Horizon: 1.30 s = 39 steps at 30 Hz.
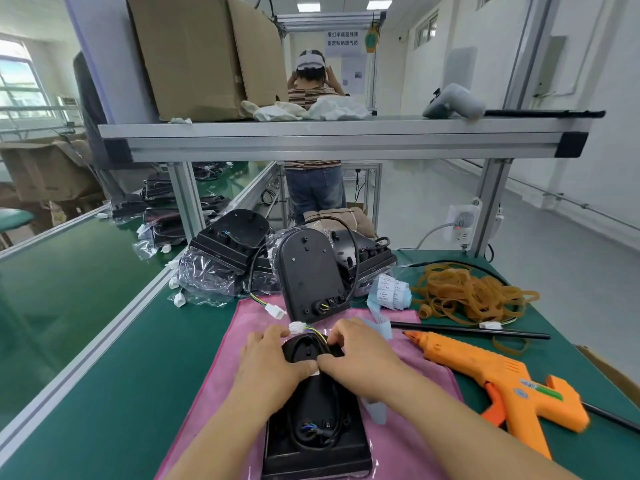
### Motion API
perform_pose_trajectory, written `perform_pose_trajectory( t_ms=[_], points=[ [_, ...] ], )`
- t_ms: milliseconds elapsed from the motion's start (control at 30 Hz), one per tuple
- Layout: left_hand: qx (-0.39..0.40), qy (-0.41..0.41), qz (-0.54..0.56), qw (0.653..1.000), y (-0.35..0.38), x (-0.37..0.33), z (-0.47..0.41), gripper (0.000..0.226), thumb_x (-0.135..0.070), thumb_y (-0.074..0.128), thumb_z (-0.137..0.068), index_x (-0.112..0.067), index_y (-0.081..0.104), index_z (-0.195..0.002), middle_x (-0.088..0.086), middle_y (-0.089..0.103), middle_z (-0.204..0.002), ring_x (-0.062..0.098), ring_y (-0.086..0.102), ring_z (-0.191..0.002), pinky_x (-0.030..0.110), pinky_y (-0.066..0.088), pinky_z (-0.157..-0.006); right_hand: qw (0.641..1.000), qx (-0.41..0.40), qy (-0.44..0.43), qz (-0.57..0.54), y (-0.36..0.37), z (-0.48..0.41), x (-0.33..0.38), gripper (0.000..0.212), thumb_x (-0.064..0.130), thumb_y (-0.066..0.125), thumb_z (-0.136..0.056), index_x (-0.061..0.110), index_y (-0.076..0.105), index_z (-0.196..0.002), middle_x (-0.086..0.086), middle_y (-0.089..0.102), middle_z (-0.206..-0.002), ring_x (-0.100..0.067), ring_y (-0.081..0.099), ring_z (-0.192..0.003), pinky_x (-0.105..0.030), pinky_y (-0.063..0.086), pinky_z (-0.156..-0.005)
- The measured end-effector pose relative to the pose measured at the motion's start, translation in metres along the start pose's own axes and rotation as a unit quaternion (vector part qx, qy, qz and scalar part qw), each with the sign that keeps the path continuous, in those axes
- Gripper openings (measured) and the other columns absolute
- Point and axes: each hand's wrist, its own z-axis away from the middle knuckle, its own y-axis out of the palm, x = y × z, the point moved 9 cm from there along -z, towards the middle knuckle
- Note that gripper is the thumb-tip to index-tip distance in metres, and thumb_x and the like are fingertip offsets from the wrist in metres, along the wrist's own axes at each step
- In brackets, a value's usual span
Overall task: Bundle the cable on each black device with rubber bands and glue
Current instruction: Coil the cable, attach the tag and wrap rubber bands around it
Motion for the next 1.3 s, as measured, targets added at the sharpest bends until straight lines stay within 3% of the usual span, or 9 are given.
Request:
perform_pose_trajectory(
  t_ms=[133,200,333,500,733,900,967,1067,1300],
  points=[
    [0.044,-0.021,0.118,0.992,0.016,0.006,0.004,0.065,-0.055,0.081,-0.059,-0.029,0.057,-0.113,-0.001,0.059,-0.112,0.018,0.061,-0.104,0.039,0.052,-0.093,0.999,0.019,-0.001,-0.045,-0.028,-0.009,-0.008,0.02,0.032,0.062,-0.086,0.018,0.06,-0.071,0.005,0.06,-0.073,-0.01,0.052,-0.069,-0.027,0.044,-0.066],
    [0.062,-0.023,0.159,0.985,0.019,0.009,0.004,0.067,-0.06,0.079,-0.05,-0.031,0.06,-0.106,-0.006,0.068,-0.102,0.012,0.068,-0.092,0.037,0.057,-0.085,0.996,-0.068,0.031,-0.038,-0.062,-0.018,-0.03,0.029,0.025,0.058,-0.09,0.007,0.062,-0.068,-0.001,0.061,-0.068,-0.016,0.05,-0.066,-0.027,0.042,-0.062],
    [0.064,-0.01,0.193,0.979,0.02,0.01,0.003,0.035,-0.038,0.084,-0.071,-0.032,0.06,-0.096,-0.013,0.073,-0.087,-0.003,0.068,-0.074,0.023,0.057,-0.07,0.969,-0.211,0.125,0.016,-0.118,-0.031,-0.094,0.021,0.017,0.056,-0.093,0.011,0.068,-0.077,-0.006,0.069,-0.085,-0.026,0.063,-0.085,-0.031,0.046,-0.071],
    [0.054,-0.009,0.205,0.977,0.02,0.012,0.003,0.031,-0.036,0.083,-0.073,-0.03,0.062,-0.095,-0.014,0.073,-0.083,-0.003,0.068,-0.071,0.019,0.054,-0.065,0.96,-0.14,0.192,0.149,-0.112,-0.047,-0.145,0.016,0.004,0.056,-0.087,0.007,0.071,-0.09,-0.01,0.071,-0.099,-0.025,0.063,-0.088,-0.025,0.044,-0.065],
    [0.05,-0.009,0.194,0.98,0.018,0.011,0.005,0.035,-0.04,0.083,-0.07,-0.032,0.063,-0.099,-0.013,0.074,-0.087,-0.001,0.069,-0.077,0.025,0.057,-0.074,0.96,-0.134,0.204,0.139,-0.106,-0.051,-0.147,0.019,0.004,0.058,-0.083,0.016,0.069,-0.092,-0.007,0.069,-0.096,-0.025,0.062,-0.083,-0.029,0.053,-0.069],
    [0.071,0.009,0.185,0.98,0.013,0.004,0.005,0.027,-0.035,0.082,-0.071,-0.035,0.064,-0.092,-0.021,0.073,-0.08,-0.005,0.068,-0.072,0.021,0.056,-0.069,0.953,-0.245,0.175,-0.026,-0.136,-0.032,-0.131,0.01,0.017,0.068,-0.082,0.017,0.072,-0.091,-0.001,0.069,-0.093,-0.022,0.061,-0.087,-0.029,0.048,-0.073],
    [0.011,0.044,0.163,0.986,-0.004,-0.007,0.002,0.018,-0.03,0.077,-0.074,-0.038,0.067,-0.087,-0.021,0.071,-0.083,-0.007,0.065,-0.078,0.02,0.054,-0.074,0.943,-0.274,0.134,-0.137,-0.142,-0.019,-0.11,0.004,0.018,0.074,-0.08,0.019,0.071,-0.083,0.002,0.07,-0.085,-0.018,0.063,-0.083,-0.031,0.05,-0.075],
    [-0.098,0.093,0.176,0.975,-0.035,-0.034,0.002,0.007,-0.034,0.07,-0.084,-0.034,0.067,-0.091,-0.015,0.069,-0.094,-0.004,0.061,-0.09,0.015,0.044,-0.078,0.929,-0.192,0.056,-0.311,-0.119,-0.005,-0.056,0.014,0.008,0.079,-0.076,0.019,0.071,-0.073,0.005,0.069,-0.067,-0.008,0.062,-0.063,-0.022,0.05,-0.06],
    [0.032,0.067,0.407,0.91,-0.017,-0.067,0.008,0.02,-0.03,0.072,-0.083,-0.011,0.076,-0.085,0.013,0.073,-0.08,0.011,0.058,-0.066,0.024,0.049,-0.065,0.893,-0.015,0.005,-0.451,-0.061,0.008,0.02,0.01,0.006,0.077,-0.081,0.016,0.075,-0.084,-0.001,0.073,-0.073,-0.007,0.063,-0.063,-0.014,0.041,-0.05]
  ],
)
